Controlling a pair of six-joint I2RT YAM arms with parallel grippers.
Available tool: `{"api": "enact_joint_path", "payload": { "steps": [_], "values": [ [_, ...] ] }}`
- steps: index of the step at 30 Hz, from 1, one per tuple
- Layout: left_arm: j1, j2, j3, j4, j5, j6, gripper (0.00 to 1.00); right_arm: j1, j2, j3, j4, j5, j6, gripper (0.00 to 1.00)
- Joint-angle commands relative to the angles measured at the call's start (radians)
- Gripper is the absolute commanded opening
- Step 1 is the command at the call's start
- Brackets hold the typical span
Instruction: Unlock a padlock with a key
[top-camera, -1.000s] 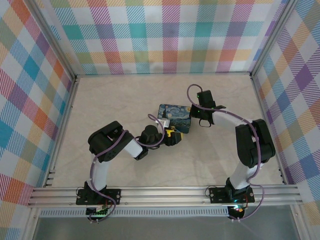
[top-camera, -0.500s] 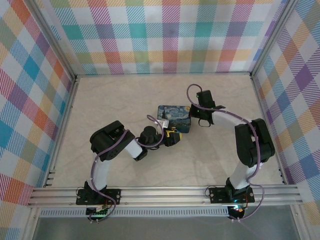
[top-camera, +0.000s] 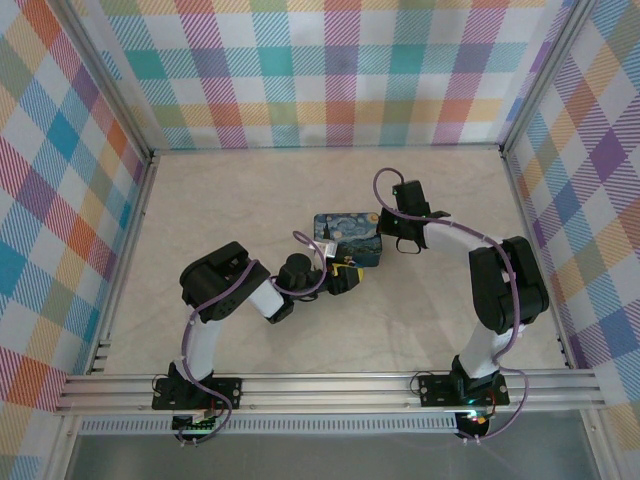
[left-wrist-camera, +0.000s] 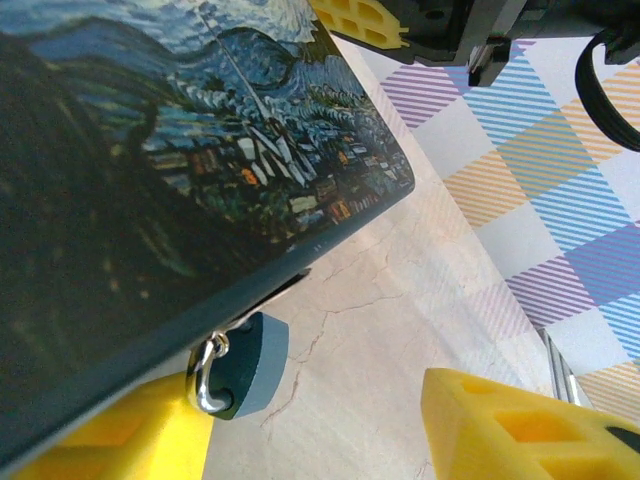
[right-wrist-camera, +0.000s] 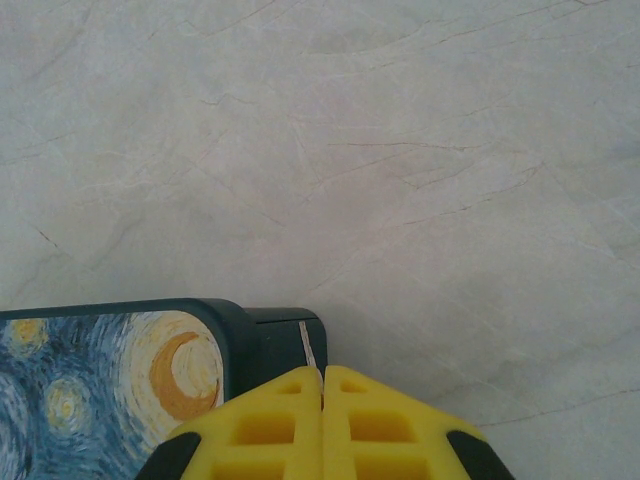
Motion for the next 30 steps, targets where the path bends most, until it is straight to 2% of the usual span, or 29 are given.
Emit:
{"api": "enact_joint_path", "payload": {
  "steps": [1,7,10,21,30],
  "values": [
    [-0.004,0.002,0.004,0.043,0.027,-0.001,0.64,0.015,0.021,0.003,-0.031,-0.029,0.003,0.00],
    [-0.019,0.016,0.041,0.005,0.015,0.009,0.71,0.019,0.021,0.003,-0.028,-0.035,0.007,0.00],
    [-0.024,0.025,0.057,-0.009,0.008,0.009,0.71,0.021,0.021,0.003,-0.028,-0.032,0.007,0.00],
    [-0.002,-0.016,-0.034,-0.028,-0.116,0.005,0.64,0.020,0.010,-0.011,-0.023,-0.031,0.003,0.00],
    [0.018,-0.036,-0.059,-0.030,-0.146,-0.002,0.59,0.020,0.011,-0.025,-0.013,-0.033,0.007,0.00]
  ]
}}
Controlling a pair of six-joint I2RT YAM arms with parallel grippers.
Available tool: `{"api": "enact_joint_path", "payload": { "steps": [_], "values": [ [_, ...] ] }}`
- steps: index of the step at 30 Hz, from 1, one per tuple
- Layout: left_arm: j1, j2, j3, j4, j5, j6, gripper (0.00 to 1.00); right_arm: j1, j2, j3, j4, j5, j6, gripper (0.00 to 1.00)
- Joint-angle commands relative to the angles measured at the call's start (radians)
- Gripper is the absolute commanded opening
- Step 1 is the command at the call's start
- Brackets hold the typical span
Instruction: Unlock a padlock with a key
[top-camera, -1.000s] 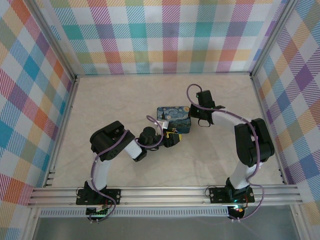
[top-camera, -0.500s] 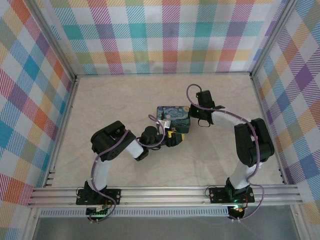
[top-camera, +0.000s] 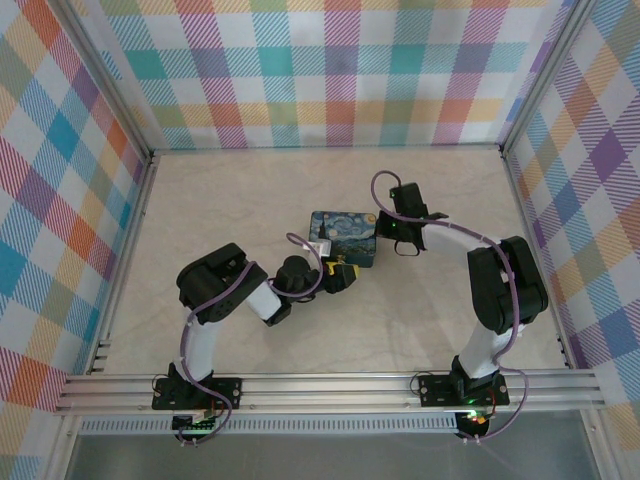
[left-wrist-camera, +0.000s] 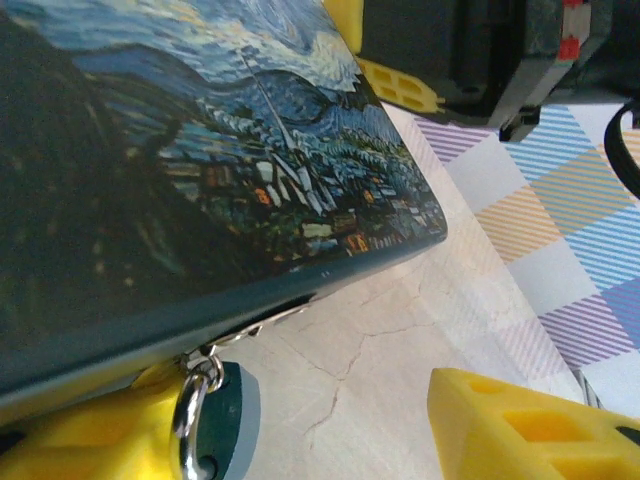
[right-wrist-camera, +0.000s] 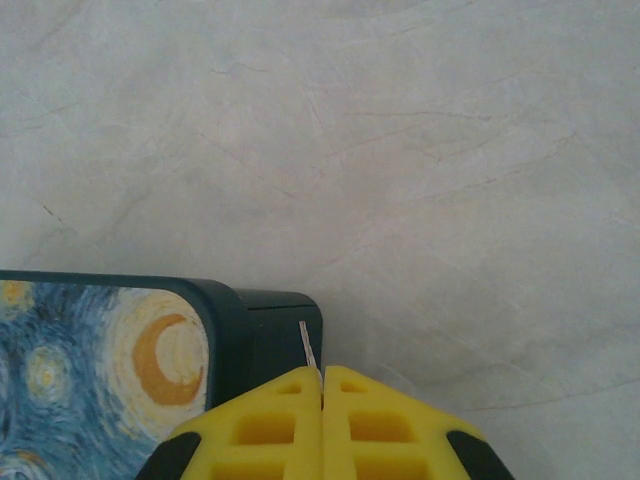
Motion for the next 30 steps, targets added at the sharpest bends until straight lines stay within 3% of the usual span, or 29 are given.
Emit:
{"api": "enact_joint_path", "payload": {
  "steps": [1,14,22,30],
  "values": [
    [0.012,-0.011,-0.018,-0.041,-0.026,0.002,0.57,0.008,0.010,-0.014,-0.009,-0.016,0.007,0.00],
    [0.023,0.048,0.034,-0.066,0.006,-0.023,0.46,0.016,0.016,-0.011,-0.004,-0.027,0.014,0.00],
    [0.023,0.075,0.059,-0.084,0.019,-0.028,0.58,0.024,0.019,-0.008,-0.003,-0.024,0.016,0.00],
    [0.027,0.059,0.040,-0.090,-0.003,-0.029,0.52,0.025,0.018,-0.008,-0.008,-0.015,0.013,0.00]
  ]
}}
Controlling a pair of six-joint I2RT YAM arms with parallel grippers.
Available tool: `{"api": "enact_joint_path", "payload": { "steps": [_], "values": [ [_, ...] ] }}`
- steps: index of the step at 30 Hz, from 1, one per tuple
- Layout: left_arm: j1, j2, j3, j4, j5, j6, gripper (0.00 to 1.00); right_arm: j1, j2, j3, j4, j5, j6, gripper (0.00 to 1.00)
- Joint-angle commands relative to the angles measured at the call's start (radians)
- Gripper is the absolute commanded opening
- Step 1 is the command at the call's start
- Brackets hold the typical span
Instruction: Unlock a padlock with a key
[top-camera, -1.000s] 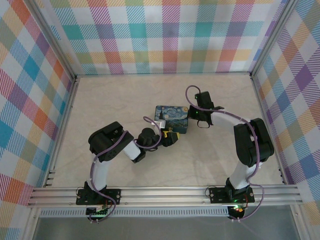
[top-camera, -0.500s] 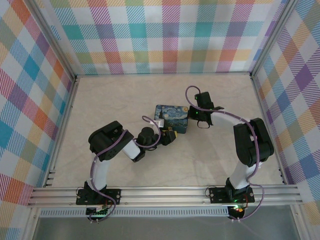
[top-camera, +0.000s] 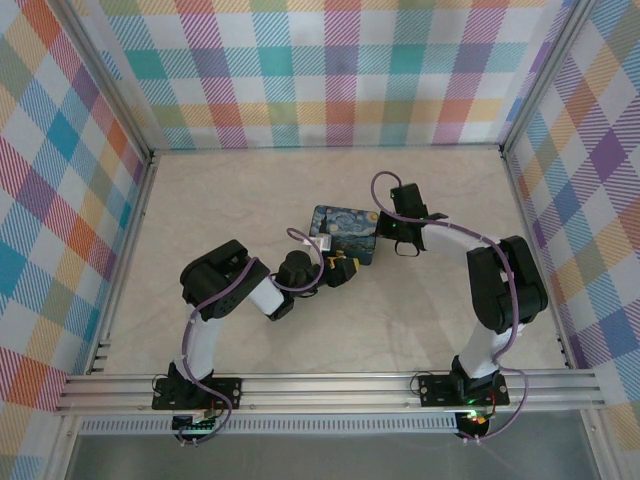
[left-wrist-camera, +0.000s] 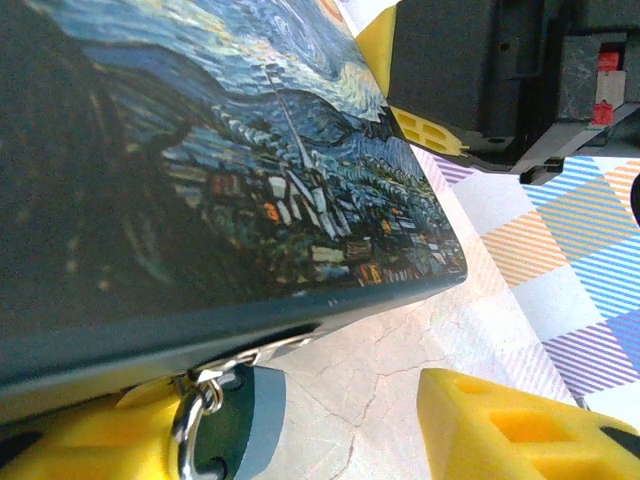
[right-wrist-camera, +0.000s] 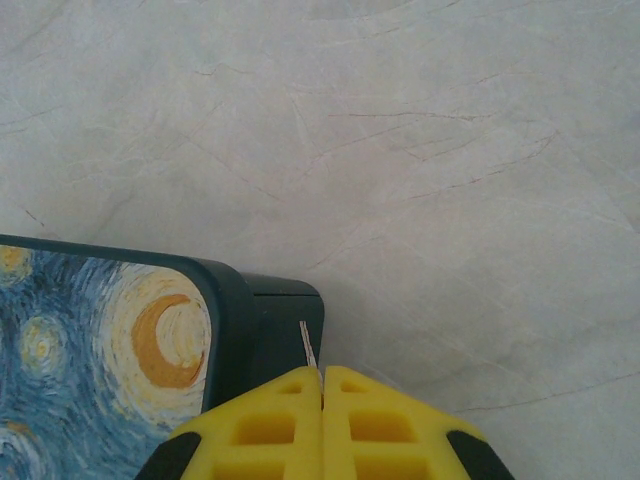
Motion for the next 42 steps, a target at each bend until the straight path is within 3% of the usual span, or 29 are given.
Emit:
{"api": "enact_joint_path", "payload": {
  "steps": [1,8,14,18,21,28,33,42],
  "values": [
    [0.009,0.019,-0.024,-0.072,-0.005,0.001,0.51,0.022,0.015,-0.006,-0.012,-0.033,0.009,0.00],
    [0.022,-0.001,-0.089,-0.063,-0.015,0.005,0.42,0.022,0.014,-0.007,-0.010,-0.036,0.011,0.00],
    [0.032,-0.009,-0.105,-0.068,-0.018,0.005,0.41,0.022,0.012,-0.012,-0.005,-0.039,0.013,0.00],
    [0.036,-0.006,-0.092,-0.098,-0.006,0.009,0.27,0.022,0.012,-0.013,-0.005,-0.037,0.012,0.00],
    [0.038,-0.004,-0.090,-0.104,-0.005,0.008,0.26,0.022,0.011,-0.013,-0.004,-0.039,0.012,0.00],
    [0.052,-0.010,-0.084,-0.145,0.012,0.014,0.13,0.022,0.011,-0.020,0.000,-0.037,0.011,0.00],
    [0.064,-0.049,-0.072,-0.263,0.056,0.037,0.08,0.022,0.007,-0.021,-0.003,-0.034,0.004,0.00],
    [0.071,-0.133,0.008,-0.666,0.148,0.120,0.06,0.022,0.026,0.002,-0.001,-0.039,-0.023,0.00]
  ]
}}
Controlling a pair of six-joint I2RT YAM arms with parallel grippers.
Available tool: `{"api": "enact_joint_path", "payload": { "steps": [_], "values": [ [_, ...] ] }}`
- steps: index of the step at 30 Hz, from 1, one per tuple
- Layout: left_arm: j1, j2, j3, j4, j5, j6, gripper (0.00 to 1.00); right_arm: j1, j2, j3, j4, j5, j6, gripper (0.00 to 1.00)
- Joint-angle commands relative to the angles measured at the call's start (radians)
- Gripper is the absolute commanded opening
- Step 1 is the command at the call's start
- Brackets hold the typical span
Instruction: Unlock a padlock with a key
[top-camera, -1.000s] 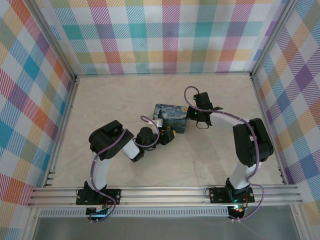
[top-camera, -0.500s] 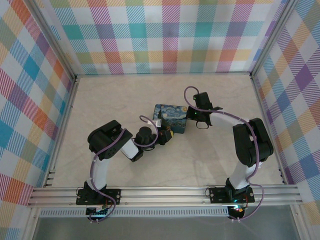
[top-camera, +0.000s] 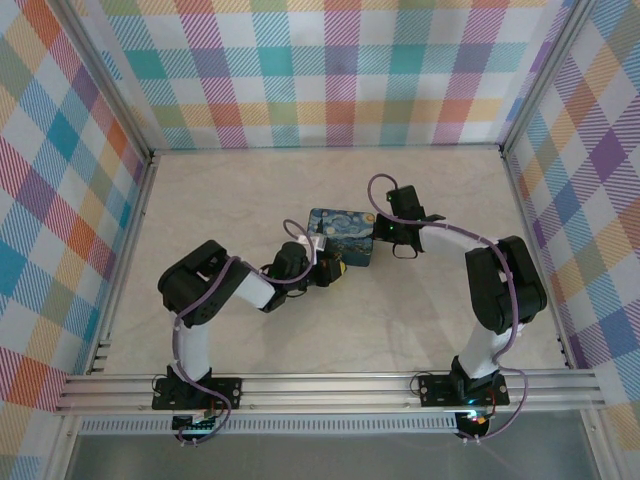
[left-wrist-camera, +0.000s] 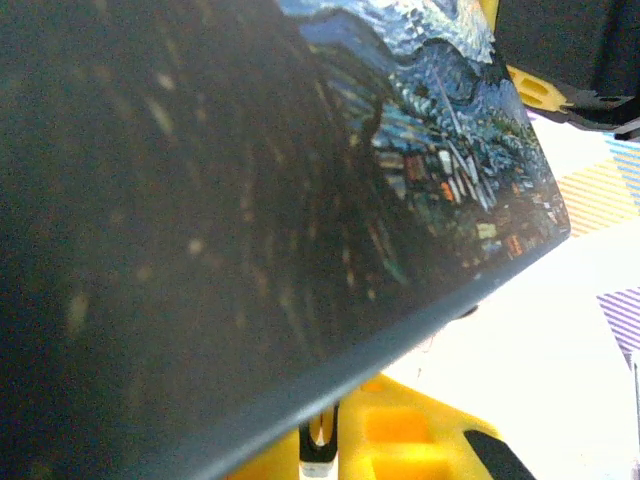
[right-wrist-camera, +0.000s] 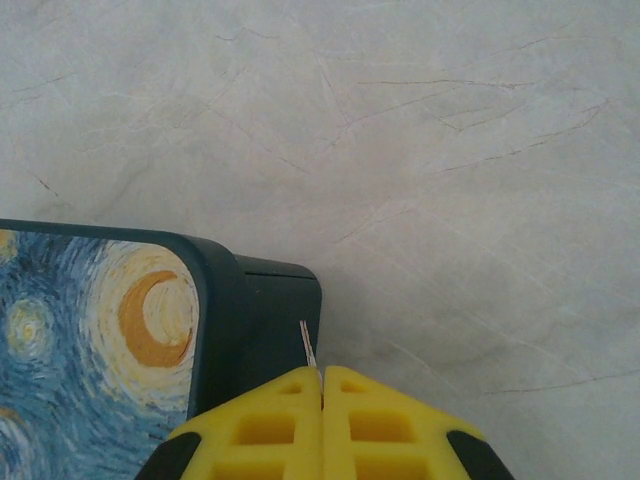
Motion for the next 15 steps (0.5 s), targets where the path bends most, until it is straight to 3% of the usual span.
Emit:
{"api": "enact_joint_path", "payload": {
  "steps": [1,8,15],
  "values": [
    [0.008,0.001,0.016,-0.321,0.074,0.043,0.05,0.006,0.026,0.014,0.001,-0.020,-0.022,0.00],
    [0.008,-0.026,0.114,-0.574,0.147,0.084,0.03,0.006,0.049,0.063,-0.005,-0.045,-0.064,0.00],
    [0.008,-0.044,0.145,-0.607,0.169,0.025,0.03,0.005,0.090,0.150,-0.051,-0.069,-0.108,0.00]
  ]
}}
